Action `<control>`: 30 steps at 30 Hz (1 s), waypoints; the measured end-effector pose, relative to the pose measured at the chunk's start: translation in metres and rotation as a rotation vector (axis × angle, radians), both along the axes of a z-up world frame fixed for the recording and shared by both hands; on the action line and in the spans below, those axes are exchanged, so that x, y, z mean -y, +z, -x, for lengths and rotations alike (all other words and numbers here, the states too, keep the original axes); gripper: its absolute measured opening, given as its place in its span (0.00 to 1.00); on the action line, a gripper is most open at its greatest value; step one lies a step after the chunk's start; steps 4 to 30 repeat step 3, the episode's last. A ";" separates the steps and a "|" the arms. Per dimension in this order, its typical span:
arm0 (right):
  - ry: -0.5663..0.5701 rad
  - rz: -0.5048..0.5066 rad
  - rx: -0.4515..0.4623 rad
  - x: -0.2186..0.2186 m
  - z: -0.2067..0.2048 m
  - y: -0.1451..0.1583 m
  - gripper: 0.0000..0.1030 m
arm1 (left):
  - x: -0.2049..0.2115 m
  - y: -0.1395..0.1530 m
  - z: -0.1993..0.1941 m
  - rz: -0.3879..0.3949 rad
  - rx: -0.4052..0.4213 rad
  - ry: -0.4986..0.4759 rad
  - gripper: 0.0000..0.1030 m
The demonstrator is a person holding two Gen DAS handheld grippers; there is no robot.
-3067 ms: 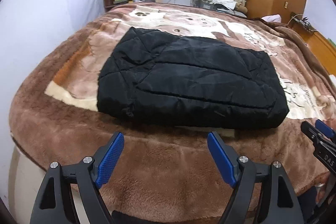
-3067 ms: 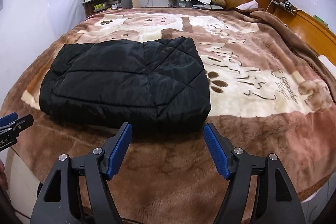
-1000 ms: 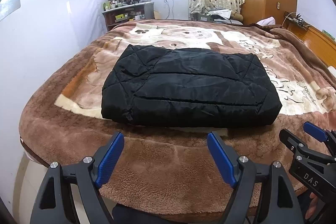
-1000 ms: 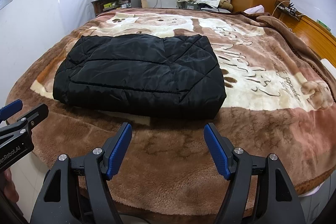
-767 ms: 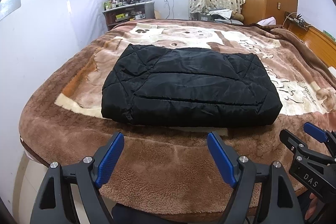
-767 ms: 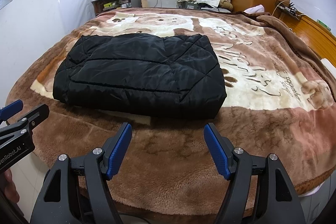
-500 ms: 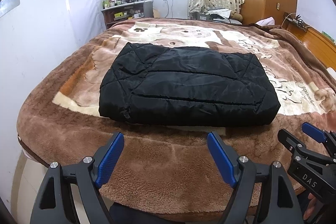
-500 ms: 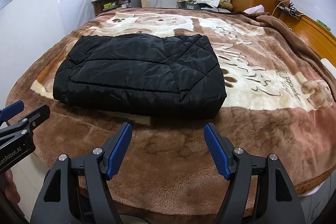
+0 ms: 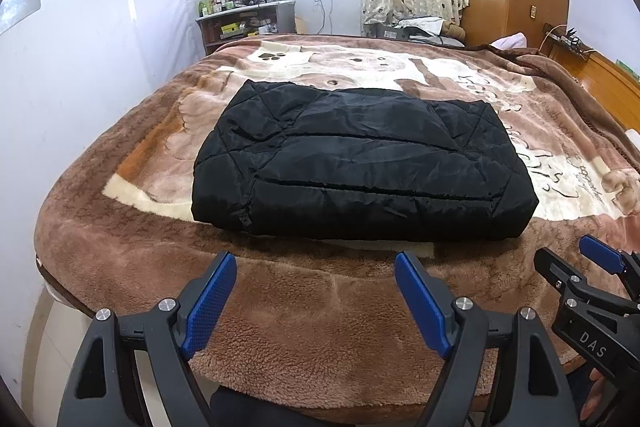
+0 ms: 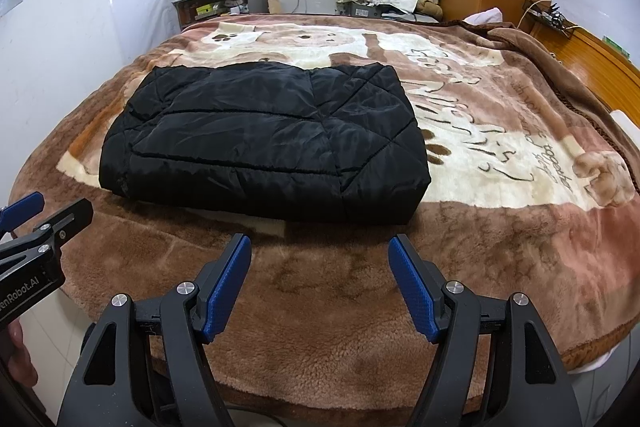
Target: Fold large clothes
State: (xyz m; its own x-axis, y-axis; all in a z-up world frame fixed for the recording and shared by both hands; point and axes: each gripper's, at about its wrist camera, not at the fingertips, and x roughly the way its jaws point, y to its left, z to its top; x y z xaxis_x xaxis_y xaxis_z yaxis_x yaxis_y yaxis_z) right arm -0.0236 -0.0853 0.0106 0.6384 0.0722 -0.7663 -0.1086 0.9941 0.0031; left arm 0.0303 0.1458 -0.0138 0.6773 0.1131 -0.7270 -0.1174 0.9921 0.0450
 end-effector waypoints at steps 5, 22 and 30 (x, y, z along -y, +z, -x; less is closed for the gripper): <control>-0.005 -0.004 -0.003 0.002 0.000 -0.001 0.69 | 0.000 -0.001 0.000 -0.001 -0.006 -0.003 0.79; -0.005 -0.004 -0.003 0.002 0.000 -0.001 0.69 | 0.000 -0.001 0.000 -0.001 -0.006 -0.003 0.79; -0.005 -0.004 -0.003 0.002 0.000 -0.001 0.69 | 0.000 -0.001 0.000 -0.001 -0.006 -0.003 0.79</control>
